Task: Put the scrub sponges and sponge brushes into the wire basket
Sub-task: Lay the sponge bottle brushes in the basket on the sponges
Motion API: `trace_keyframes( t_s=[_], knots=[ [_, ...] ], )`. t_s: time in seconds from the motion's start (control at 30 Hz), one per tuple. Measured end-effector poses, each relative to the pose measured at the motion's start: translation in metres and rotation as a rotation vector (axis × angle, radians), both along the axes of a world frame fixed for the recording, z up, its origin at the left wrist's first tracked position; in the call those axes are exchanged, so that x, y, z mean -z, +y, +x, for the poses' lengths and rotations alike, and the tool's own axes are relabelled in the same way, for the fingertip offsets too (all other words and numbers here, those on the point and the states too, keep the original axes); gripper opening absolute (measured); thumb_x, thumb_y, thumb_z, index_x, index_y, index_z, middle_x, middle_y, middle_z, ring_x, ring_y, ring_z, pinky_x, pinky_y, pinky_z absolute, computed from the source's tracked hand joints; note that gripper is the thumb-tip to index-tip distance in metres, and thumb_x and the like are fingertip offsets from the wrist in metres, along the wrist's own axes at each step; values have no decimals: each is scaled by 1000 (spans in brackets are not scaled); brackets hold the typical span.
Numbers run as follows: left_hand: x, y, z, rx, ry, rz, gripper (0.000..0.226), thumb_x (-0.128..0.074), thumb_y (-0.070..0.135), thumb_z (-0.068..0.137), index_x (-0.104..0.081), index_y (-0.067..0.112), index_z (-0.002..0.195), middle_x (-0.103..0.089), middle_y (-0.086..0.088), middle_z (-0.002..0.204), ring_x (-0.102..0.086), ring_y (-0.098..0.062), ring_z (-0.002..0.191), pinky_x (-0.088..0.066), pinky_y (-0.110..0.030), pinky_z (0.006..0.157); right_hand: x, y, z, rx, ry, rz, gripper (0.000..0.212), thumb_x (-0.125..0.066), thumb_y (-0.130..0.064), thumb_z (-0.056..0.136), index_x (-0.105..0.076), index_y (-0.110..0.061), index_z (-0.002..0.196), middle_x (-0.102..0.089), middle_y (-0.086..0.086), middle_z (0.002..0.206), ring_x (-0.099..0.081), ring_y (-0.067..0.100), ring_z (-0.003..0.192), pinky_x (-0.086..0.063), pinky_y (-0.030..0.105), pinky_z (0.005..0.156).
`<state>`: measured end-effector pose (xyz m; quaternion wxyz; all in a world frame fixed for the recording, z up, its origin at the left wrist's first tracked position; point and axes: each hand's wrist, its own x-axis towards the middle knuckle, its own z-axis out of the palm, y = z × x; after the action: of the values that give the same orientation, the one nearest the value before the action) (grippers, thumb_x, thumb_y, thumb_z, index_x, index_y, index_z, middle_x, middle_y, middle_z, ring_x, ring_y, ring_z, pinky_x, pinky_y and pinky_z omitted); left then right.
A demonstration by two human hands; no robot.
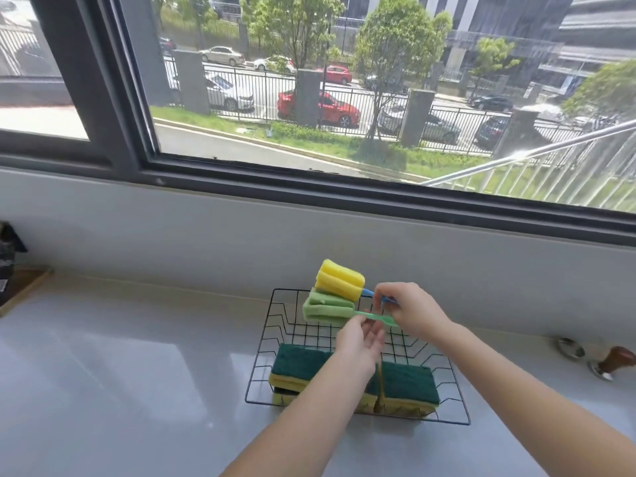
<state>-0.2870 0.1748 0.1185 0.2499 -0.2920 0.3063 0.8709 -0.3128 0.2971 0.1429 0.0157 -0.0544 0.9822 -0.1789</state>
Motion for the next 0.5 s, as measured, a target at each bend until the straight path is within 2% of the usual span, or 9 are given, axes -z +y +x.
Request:
trace_keyframes(
  t_s=[0.07, 0.13, 0.23, 0.3, 0.33, 0.37, 0.43, 0.47, 0.5],
  knots=[
    [5, 5, -14, -20, -45, 19, 21, -43, 8, 96, -52, -1, 113, -55, -16, 116, -55, -27, 111, -46, -34, 93, 15, -1, -23, 36, -36, -37, 30, -54, -1, 85, -61, -28, 74, -69, -2, 92, -62, 20, 89, -55, 41, 78],
    [15, 7, -30, -51, -113, 25, 28, -38, 8, 97, -48, -3, 121, -52, -16, 111, -52, -30, 119, -42, -36, 101, 34, -1, -43, 63, -90, -136, 35, -54, 3, 80, -59, -28, 64, -70, -3, 85, -65, 21, 87, -55, 35, 78],
    [32, 4, -53, -58, -219, 21, 17, -37, 5, 95, -45, -1, 108, -48, -15, 96, -52, -28, 95, -45, -34, 92, 68, -1, -62, 76, -180, -234, 45, -57, 9, 78, -57, -32, 58, -68, -5, 77, -67, 18, 83, -50, 20, 71],
    [43, 1, -63, -56, -290, -1, 12, -39, 5, 93, -42, 1, 104, -45, -15, 89, -48, -25, 76, -44, -31, 73, 91, -1, -70, 92, -219, -249, 46, -58, 9, 77, -57, -32, 56, -67, -7, 75, -66, 15, 81, -49, 20, 72],
    [47, 0, -66, -52, -322, -13, 12, -42, 6, 92, -41, 1, 103, -44, -15, 90, -43, -23, 68, -40, -30, 64, 101, -1, -74, 95, -236, -254, 46, -58, 9, 77, -57, -32, 55, -67, -8, 73, -65, 14, 79, -48, 20, 73],
    [49, 0, -68, -49, -350, -23, 13, -45, 6, 91, -41, 2, 103, -42, -15, 97, -41, -24, 68, -39, -30, 62, 109, -2, -77, 95, -254, -253, 46, -58, 8, 78, -57, -31, 54, -66, -8, 71, -64, 11, 76, -47, 16, 71],
    [49, 1, -68, -69, -399, -21, 14, -49, 6, 88, -40, 1, 98, -36, -15, 110, -44, -29, 89, -45, -35, 82, 122, -7, -81, 94, -292, -251, 46, -58, 8, 79, -56, -31, 55, -62, -13, 66, -59, 2, 69, -41, 2, 61],
    [49, 1, -67, -84, -414, -14, 12, -50, 6, 87, -40, -1, 90, -34, -14, 112, -43, -30, 103, -41, -37, 96, 127, -9, -82, 87, -308, -255, 45, -57, 8, 79, -56, -30, 56, -60, -16, 64, -56, -2, 66, -38, 0, 58],
    [47, 1, -66, -95, -422, -1, 16, -49, 6, 87, -39, -2, 78, -33, -13, 111, -42, -29, 112, -37, -37, 102, 132, -12, -83, 79, -320, -258, 46, -56, 8, 80, -55, -30, 55, -58, -17, 62, -53, -5, 63, -37, -1, 55]
  ],
)
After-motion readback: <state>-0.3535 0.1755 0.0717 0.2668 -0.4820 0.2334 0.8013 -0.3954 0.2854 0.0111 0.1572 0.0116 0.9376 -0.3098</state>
